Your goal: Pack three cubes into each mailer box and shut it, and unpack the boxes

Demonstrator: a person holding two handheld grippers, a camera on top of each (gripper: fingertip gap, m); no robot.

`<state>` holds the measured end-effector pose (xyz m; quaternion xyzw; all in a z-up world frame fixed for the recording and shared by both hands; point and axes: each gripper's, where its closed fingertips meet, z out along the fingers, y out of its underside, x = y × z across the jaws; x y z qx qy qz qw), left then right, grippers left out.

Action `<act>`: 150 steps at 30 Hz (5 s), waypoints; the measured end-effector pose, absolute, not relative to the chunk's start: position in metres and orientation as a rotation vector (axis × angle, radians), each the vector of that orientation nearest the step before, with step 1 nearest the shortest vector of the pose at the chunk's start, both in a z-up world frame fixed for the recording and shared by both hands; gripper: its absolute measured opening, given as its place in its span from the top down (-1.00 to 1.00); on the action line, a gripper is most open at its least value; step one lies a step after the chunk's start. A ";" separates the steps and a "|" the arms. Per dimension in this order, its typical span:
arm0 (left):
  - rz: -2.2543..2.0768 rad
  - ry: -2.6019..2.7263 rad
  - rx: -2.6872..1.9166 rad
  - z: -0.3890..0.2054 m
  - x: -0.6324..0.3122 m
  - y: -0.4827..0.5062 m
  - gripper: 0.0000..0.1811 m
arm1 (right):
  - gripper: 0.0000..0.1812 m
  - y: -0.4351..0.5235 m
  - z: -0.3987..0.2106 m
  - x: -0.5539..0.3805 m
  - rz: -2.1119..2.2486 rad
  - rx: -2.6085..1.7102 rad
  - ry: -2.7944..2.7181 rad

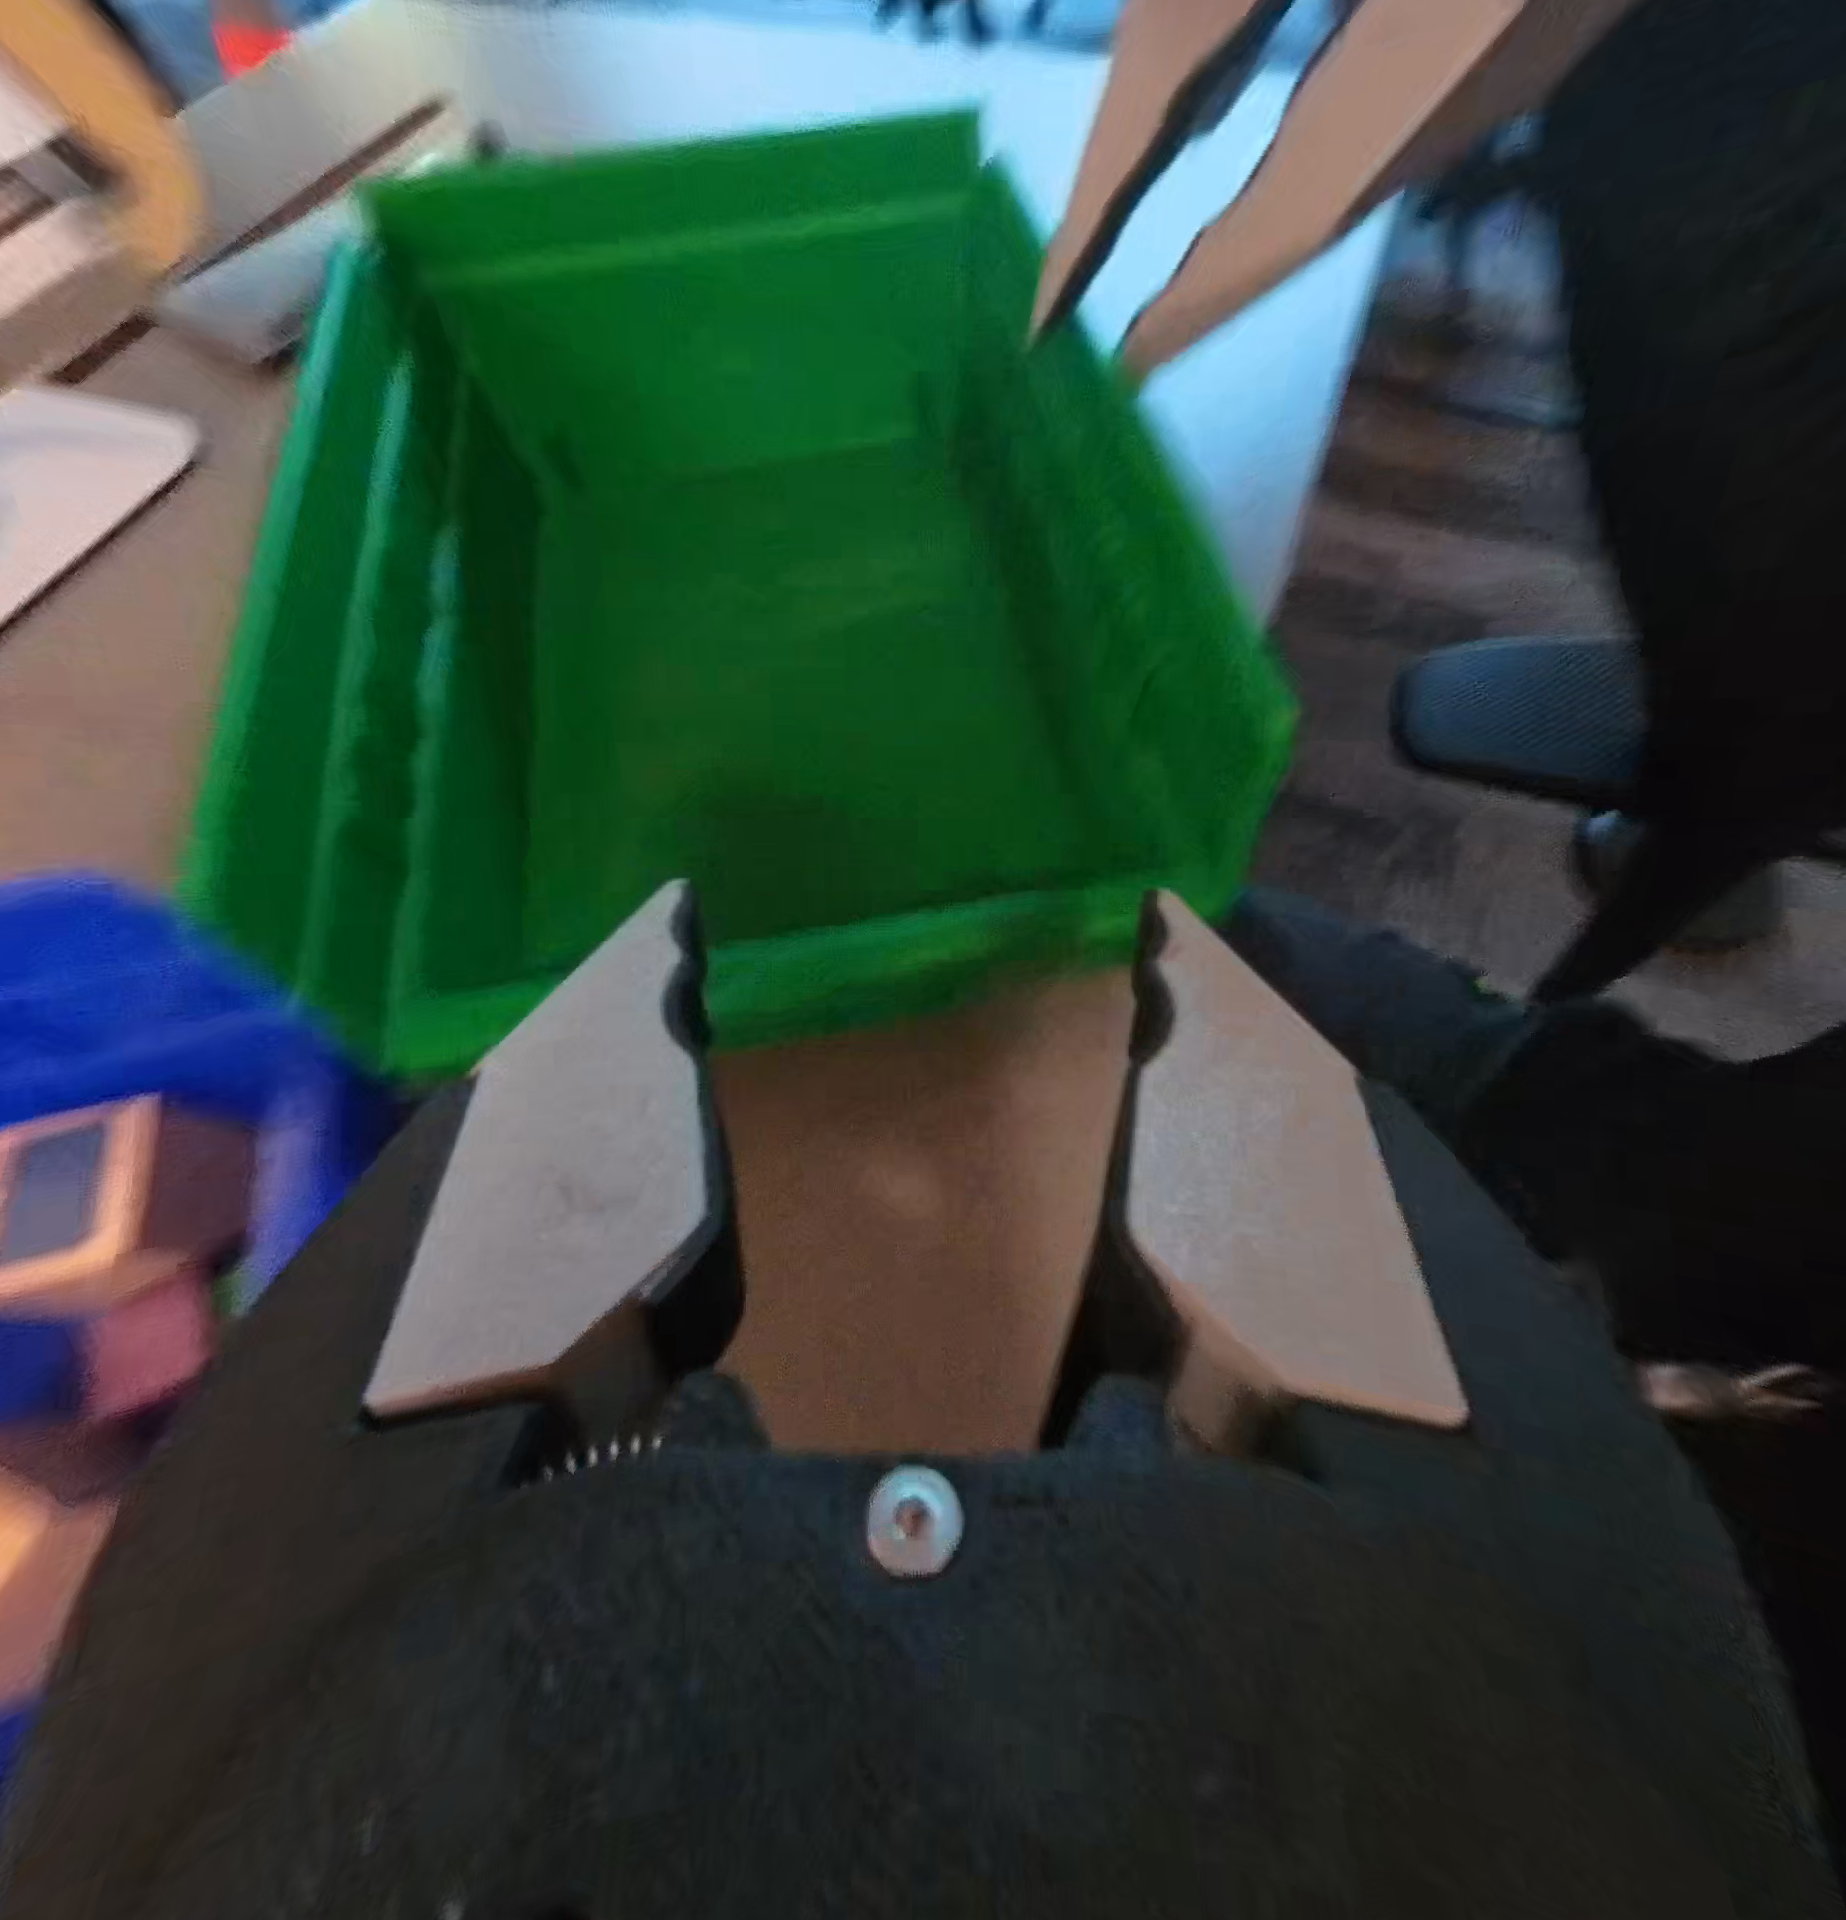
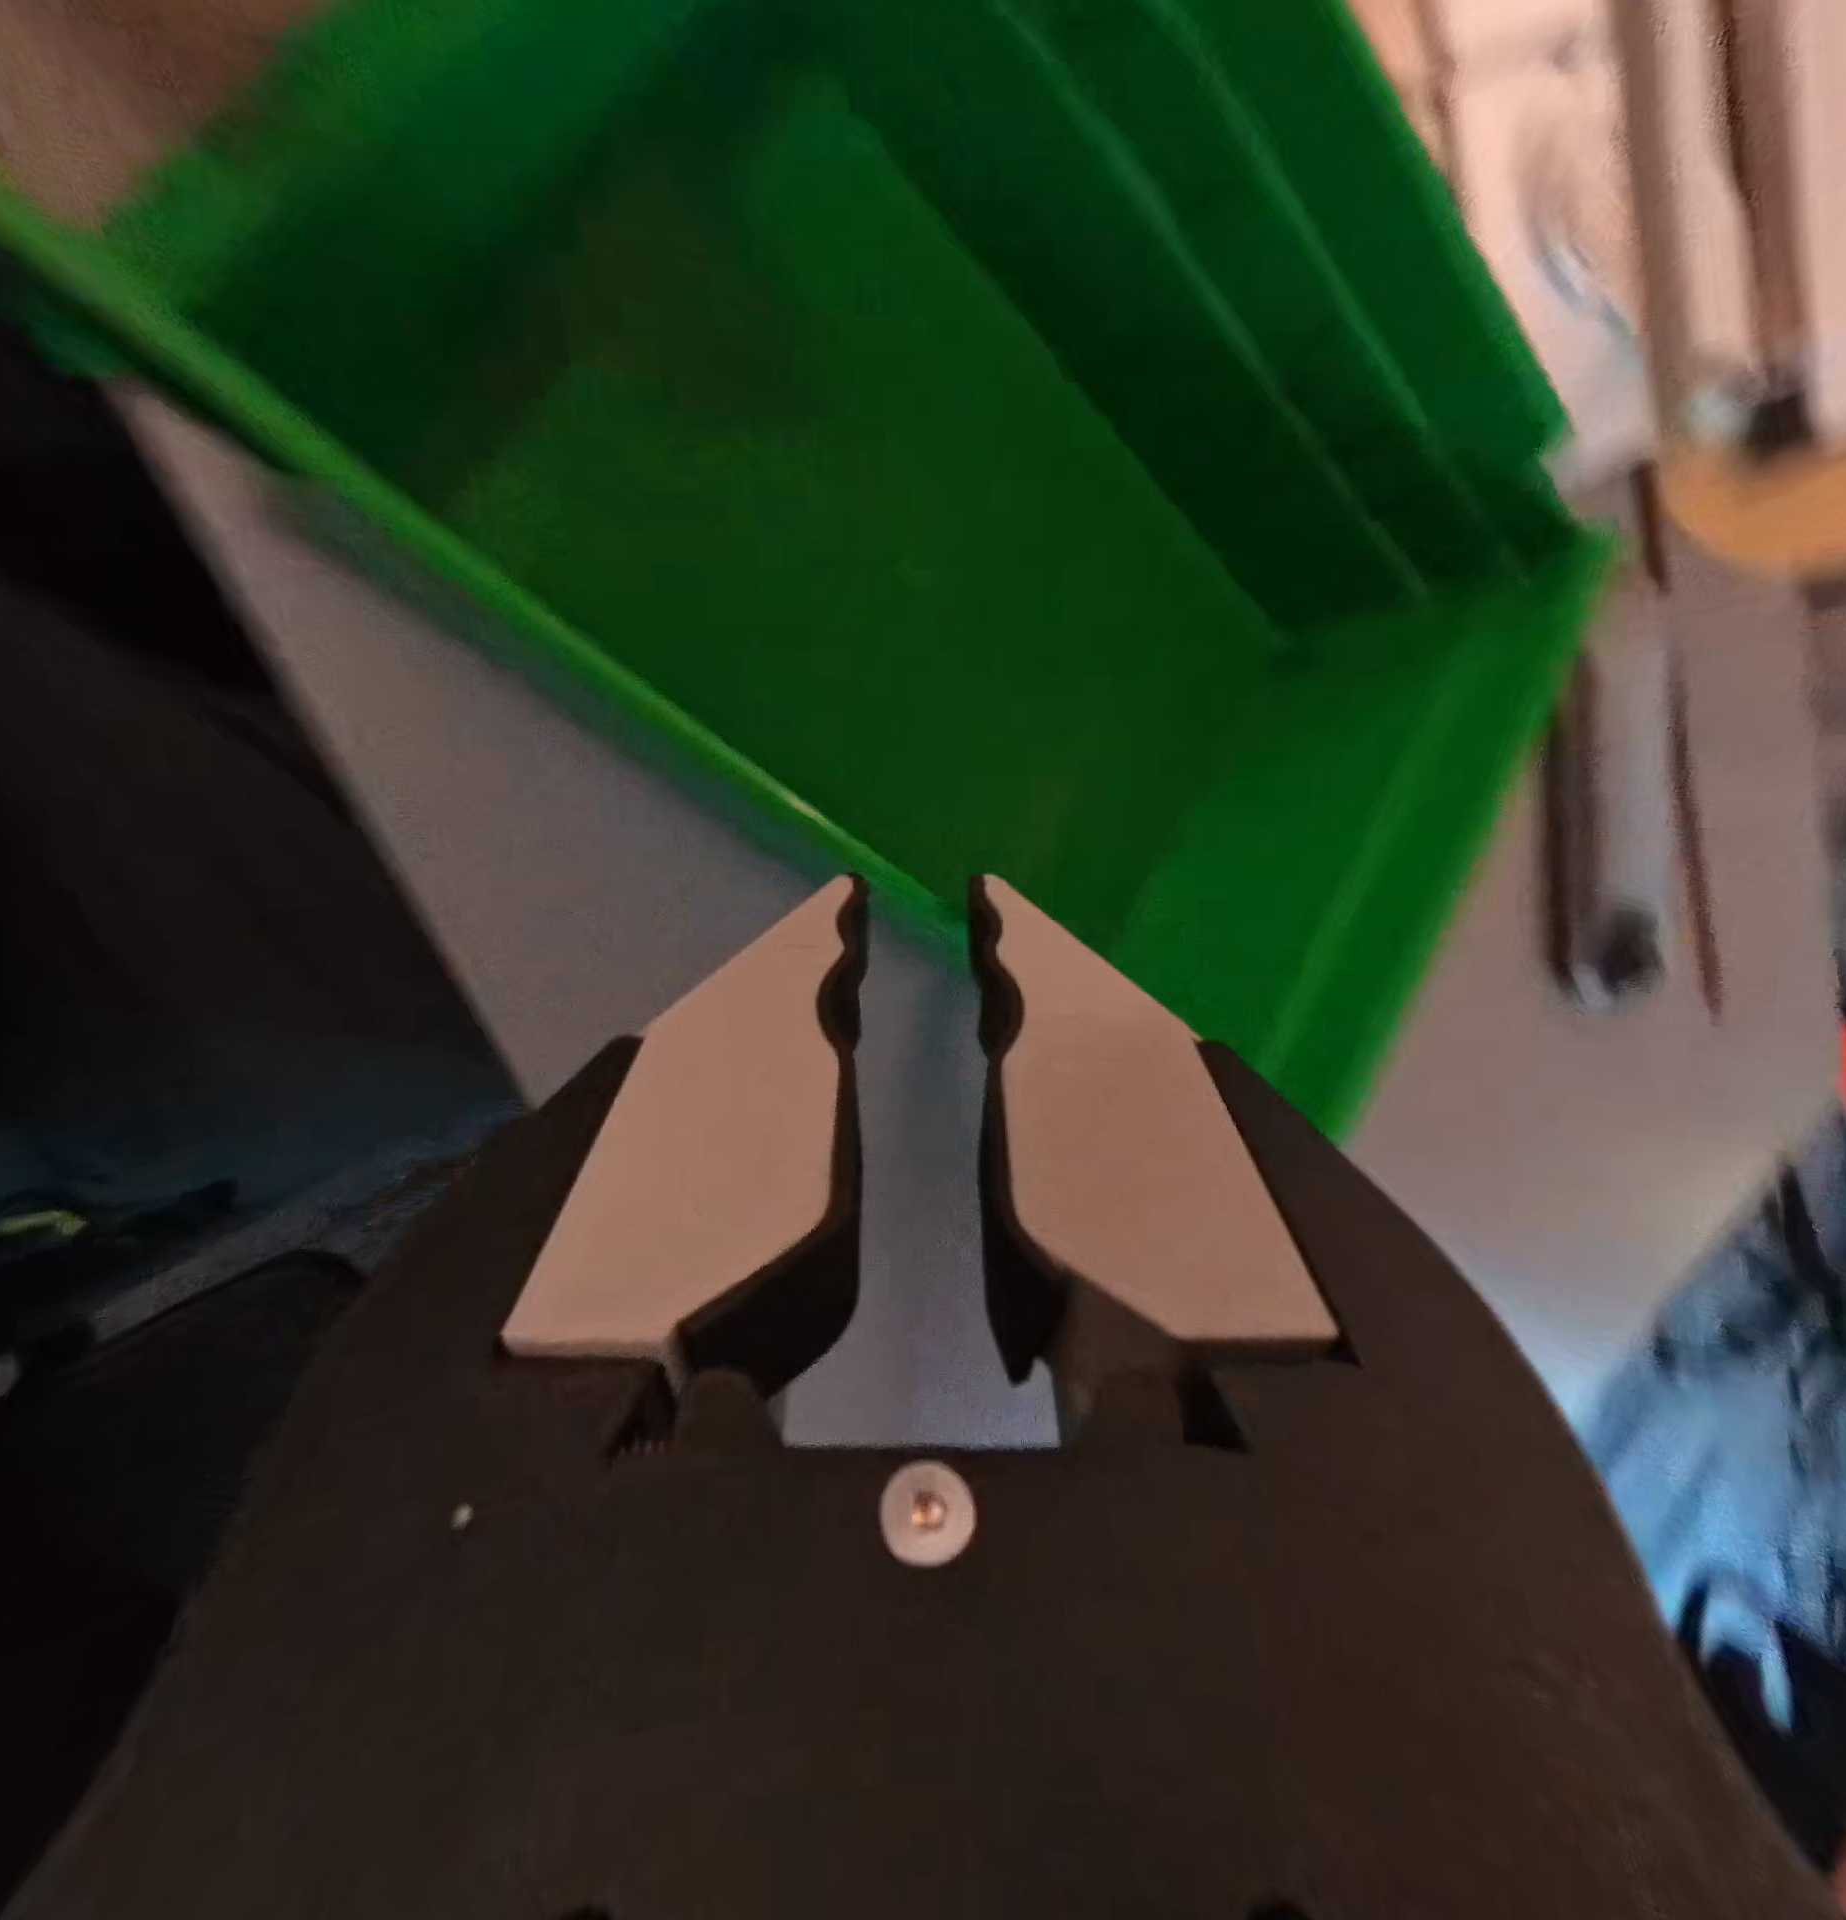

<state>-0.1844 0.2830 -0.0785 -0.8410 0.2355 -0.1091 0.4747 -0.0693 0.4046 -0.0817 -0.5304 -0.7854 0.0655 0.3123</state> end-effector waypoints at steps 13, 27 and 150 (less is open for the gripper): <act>0.132 0.206 -2.441 -0.139 -0.348 0.256 0.26 | 0.83 0.331 -0.017 -0.104 0.540 -1.187 -1.962; 0.048 0.074 -2.487 -0.123 -0.392 0.197 0.13 | 0.73 0.335 -0.095 -0.119 -0.007 -1.328 -2.207; 0.256 -0.037 -2.235 -0.068 -0.411 0.204 0.46 | 0.70 0.452 -0.032 -0.002 0.483 -1.952 -1.459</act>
